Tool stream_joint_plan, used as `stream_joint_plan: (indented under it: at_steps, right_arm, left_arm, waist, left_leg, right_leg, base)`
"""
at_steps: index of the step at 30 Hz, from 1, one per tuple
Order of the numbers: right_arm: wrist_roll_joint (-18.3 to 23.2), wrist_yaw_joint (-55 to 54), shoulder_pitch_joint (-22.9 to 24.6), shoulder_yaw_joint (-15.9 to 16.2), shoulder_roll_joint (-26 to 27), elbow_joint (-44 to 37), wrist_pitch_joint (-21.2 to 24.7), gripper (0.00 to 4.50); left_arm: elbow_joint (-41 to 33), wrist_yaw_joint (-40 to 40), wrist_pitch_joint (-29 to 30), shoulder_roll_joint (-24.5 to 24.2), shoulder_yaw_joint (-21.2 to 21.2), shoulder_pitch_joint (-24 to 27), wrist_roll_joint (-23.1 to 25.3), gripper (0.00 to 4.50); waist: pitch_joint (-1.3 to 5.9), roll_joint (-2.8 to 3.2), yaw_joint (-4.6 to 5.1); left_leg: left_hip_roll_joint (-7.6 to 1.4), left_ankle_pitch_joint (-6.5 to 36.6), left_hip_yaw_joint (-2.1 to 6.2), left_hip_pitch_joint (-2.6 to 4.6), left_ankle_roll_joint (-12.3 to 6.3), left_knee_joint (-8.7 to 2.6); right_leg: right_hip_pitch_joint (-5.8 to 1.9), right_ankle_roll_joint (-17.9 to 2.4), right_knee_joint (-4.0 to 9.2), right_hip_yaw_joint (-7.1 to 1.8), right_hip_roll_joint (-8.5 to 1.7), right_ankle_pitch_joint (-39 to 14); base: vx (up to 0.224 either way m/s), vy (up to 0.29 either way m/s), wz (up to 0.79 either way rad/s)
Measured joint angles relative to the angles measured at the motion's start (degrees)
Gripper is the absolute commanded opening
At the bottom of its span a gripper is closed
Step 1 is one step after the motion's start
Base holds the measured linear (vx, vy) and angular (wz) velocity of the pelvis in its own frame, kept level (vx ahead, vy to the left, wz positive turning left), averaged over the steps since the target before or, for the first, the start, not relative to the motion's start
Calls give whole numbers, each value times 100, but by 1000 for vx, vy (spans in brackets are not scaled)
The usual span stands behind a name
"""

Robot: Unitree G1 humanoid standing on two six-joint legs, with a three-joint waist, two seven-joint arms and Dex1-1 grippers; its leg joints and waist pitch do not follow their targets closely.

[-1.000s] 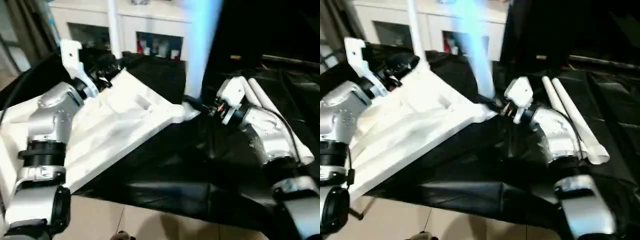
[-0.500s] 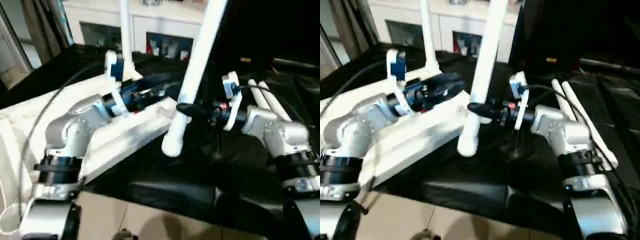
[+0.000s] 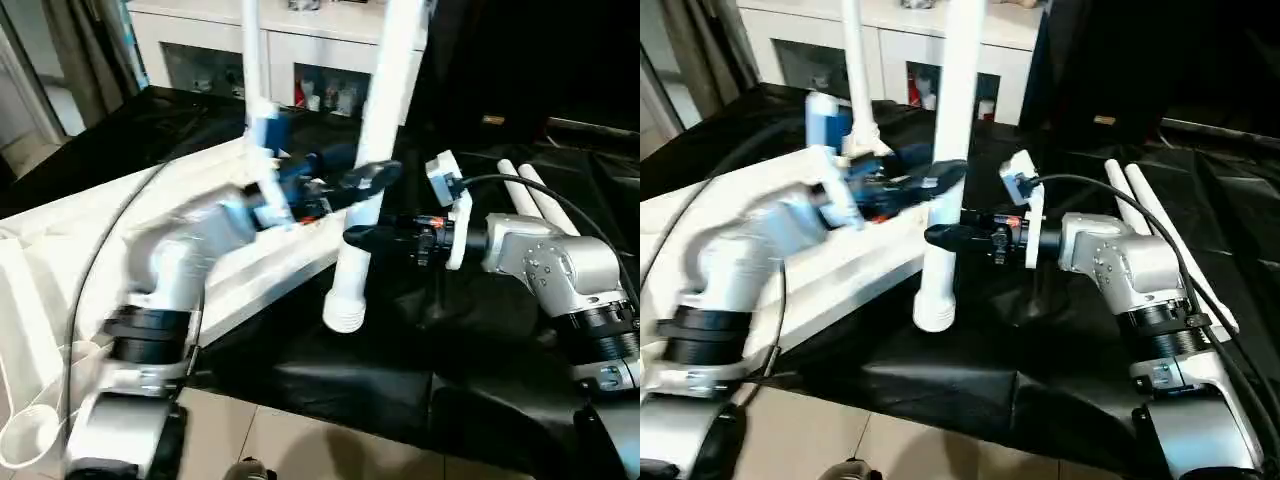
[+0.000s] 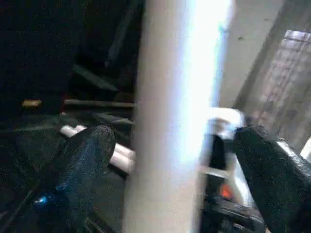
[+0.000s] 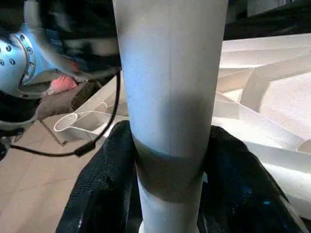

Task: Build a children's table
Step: Insert table leg to table base

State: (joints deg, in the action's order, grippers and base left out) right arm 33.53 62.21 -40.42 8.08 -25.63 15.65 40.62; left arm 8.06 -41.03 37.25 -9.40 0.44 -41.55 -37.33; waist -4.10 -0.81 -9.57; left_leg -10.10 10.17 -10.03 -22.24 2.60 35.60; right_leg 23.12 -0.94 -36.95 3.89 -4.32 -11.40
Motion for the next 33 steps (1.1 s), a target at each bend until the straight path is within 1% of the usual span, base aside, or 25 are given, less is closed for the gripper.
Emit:
stream_joint_plan:
  at_steps: [2, 3, 5, 7, 9, 10, 12, 13, 14, 15, 18, 21, 23, 24, 28, 29, 32, 33]
  right_arm:
    - [-21, -10, 0, 6, 11, -11, 0, 176]
    - [-26, -23, 0, 7, 12, -11, 0, 176]
    - [-39, -45, 0, 7, 11, -11, 0, 176]
    - [-44, -46, 0, 8, 12, -11, -1, 176]
    - [-48, -45, 0, 13, 18, -11, -1, 176]
    - [-54, -44, 0, 17, 19, -11, -1, 176]
    - [-73, -44, 0, 19, 22, -11, -1, 176]
    - [-80, -44, 0, 19, 25, -11, -1, 176]
    - [-88, -45, 0, 18, 29, -11, -1, 176]
    - [-96, -45, 0, 18, 31, -11, 0, 176]
    - [-103, -37, 9, 19, 32, -19, 15, 176]
    - [-103, 14, 31, 40, 35, -103, 30, 176]
    - [-103, 23, 31, 42, 37, -121, 31, 176]
    - [-103, 25, 31, 44, 38, -127, 30, 176]
    - [-115, 90, 35, 71, 38, -139, 34, 176]
    - [-117, 95, 36, 74, 38, -139, 39, 176]
    - [-109, 129, 37, 72, 38, -144, 50, 175]
    - [-103, 131, 37, 64, 38, -144, 50, 175]
  left_arm:
    - [51, 111, -1, 56, 50, -15, 0, 450]
    - [76, 171, 4, 98, 141, -27, -22, 450]
    - [81, 240, 14, 116, 261, -62, -100, 422]
    - [83, 258, 32, 118, 376, -130, -160, 416]
    - [80, 256, 110, 114, 427, -155, -247, 389]
    - [81, 256, 134, 115, 430, -155, -257, 376]
    - [77, 254, 166, 115, 429, -155, -292, 370]
    - [73, 252, 173, 115, 428, -155, -298, 357]
    - [70, 250, 180, 115, 428, -155, -298, 357]
    - [69, 246, 182, 113, 422, -155, -295, 335]
    - [34, 162, 183, 113, 398, -142, -294, 318]
    - [-66, 17, 247, 114, 298, -91, -309, 285]
    - [-105, -6, 293, 122, 278, -71, -358, 280]
    - [-110, -10, 330, 119, 274, -70, -361, 256]
    - [-120, -10, 397, 110, 259, -54, -361, 239]
    - [-125, -10, 396, 112, 260, -49, -362, 212]
    - [-140, 6, 381, 101, 275, -44, -350, 203]
    - [-140, 7, 380, 104, 292, -44, -350, 194]
  waist:
    - [0, 0, -1]
    - [0, 0, 3]
    - [0, 0, 11]
    - [0, 0, 6]
    - [0, 0, 2]
    - [0, 0, 1]
    - [0, 0, -3]
    - [0, 0, -7]
    - [0, 0, -9]
    - [0, 0, -8]
    - [-1, -3, -7]
    - [-1, -2, -7]
    - [-1, -2, -6]
    - [-1, -2, -5]
    - [-1, -2, -4]
    - [-1, -2, -4]
    - [-1, -2, -4]
    - [-1, -2, -3]
  left_leg:
    - [0, 0, 0, 0, 0, 0]
    - [0, 0, 0, 0, 0, 0]
    - [0, 0, 0, 0, 0, 0]
    - [0, 0, 0, 0, 0, -1]
    - [0, 0, 0, 0, 0, -1]
    - [0, 0, 0, -1, 0, -1]
    - [0, 0, 0, -1, 0, -1]
    - [0, 0, 1, -1, 0, -1]
    - [0, 0, 1, -1, 0, 0]
    - [0, 0, 1, -1, 0, -1]
    - [0, 0, 1, -1, 0, -1]
    - [0, 0, 1, -1, 0, -2]
    - [0, 0, 1, -1, 0, -2]
    - [0, 0, 0, 0, 0, -2]
    - [0, 0, 1, 0, 0, -2]
    - [0, 0, 1, -1, 0, -2]
    - [0, 0, 1, -1, 0, -2]
    - [0, 0, 1, -1, 0, -2]
  right_leg:
    - [0, 0, 0, 0, 0, 0]
    - [0, 0, 0, 0, 0, 0]
    - [0, 0, 0, 0, 0, 0]
    - [0, 0, 0, 1, 0, 0]
    - [0, 0, 1, 1, 0, 0]
    - [0, 0, 1, 1, -1, 0]
    - [0, 0, 1, 1, -1, 0]
    - [0, 0, 1, 1, -1, 0]
    - [0, 0, 1, 1, -1, 0]
    - [0, 0, 1, 1, -1, 0]
    - [0, 0, 1, 1, -1, 0]
    - [1, 0, 2, 1, -1, 0]
    - [1, 0, 1, 1, -1, 0]
    - [0, 0, 1, 1, -1, 0]
    - [0, 0, 1, 1, -1, 0]
    - [0, 0, 1, 1, -1, 0]
    - [1, 0, 2, 1, -1, 0]
    - [1, 0, 2, 1, -1, 0]
  base:
    - [0, 0, 0]
    - [0, 0, 0]
    - [0, 0, 0]
    - [0, 0, 0]
    - [0, 0, 0]
    - [0, 0, 0]
    - [0, 0, 0]
    - [0, 0, 0]
    - [0, 0, 0]
    - [0, 0, 0]
    - [0, 0, 0]
    - [0, 0, 0]
    - [0, 0, 0]
    - [0, 0, 0]
    - [0, 0, 0]
    - [0, 0, 0]
    - [0, 0, 0]
    - [0, 0, 0]
